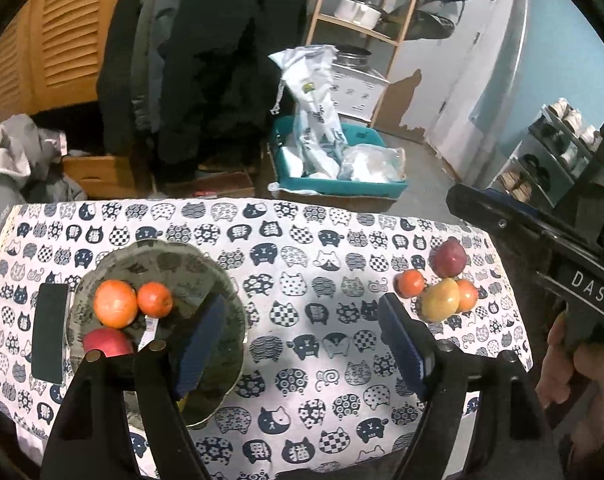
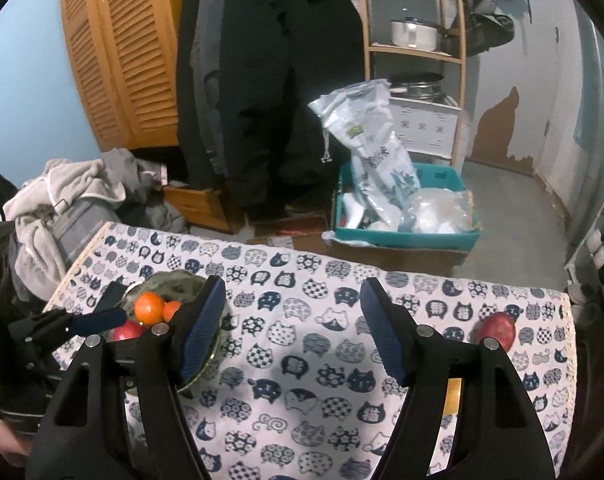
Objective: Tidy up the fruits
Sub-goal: 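Withdraw both tools from the glass bowl back toward the remaining fruits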
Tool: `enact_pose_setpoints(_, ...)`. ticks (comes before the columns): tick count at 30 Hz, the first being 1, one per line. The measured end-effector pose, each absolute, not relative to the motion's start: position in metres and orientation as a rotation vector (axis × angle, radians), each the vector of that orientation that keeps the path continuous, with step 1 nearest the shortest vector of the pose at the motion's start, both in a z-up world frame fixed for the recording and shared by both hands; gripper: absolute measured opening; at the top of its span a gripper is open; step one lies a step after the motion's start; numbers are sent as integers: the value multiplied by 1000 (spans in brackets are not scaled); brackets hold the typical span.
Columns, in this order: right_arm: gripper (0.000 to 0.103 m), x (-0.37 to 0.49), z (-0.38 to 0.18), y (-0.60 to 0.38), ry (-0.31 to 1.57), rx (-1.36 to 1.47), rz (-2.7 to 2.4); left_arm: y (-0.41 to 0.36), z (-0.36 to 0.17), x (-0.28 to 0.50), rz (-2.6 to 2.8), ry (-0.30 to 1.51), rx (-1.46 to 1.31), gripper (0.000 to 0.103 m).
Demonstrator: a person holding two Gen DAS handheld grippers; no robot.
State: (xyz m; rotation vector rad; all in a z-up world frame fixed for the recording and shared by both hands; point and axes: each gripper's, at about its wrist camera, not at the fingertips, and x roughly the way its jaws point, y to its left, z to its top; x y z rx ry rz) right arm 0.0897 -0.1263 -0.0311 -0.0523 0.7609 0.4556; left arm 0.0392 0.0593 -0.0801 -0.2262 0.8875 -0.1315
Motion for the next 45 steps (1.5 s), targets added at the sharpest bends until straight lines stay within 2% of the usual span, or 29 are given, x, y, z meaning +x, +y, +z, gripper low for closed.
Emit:
enact_pose_setpoints(30,72,87,-51,-277,787,-3,226,-60,-77,69,-283,943,-111,80)
enact_pose_setpoints(45,72,113,-87,-336,895,7,124,-118,-99,101,-338,948,-23,80)
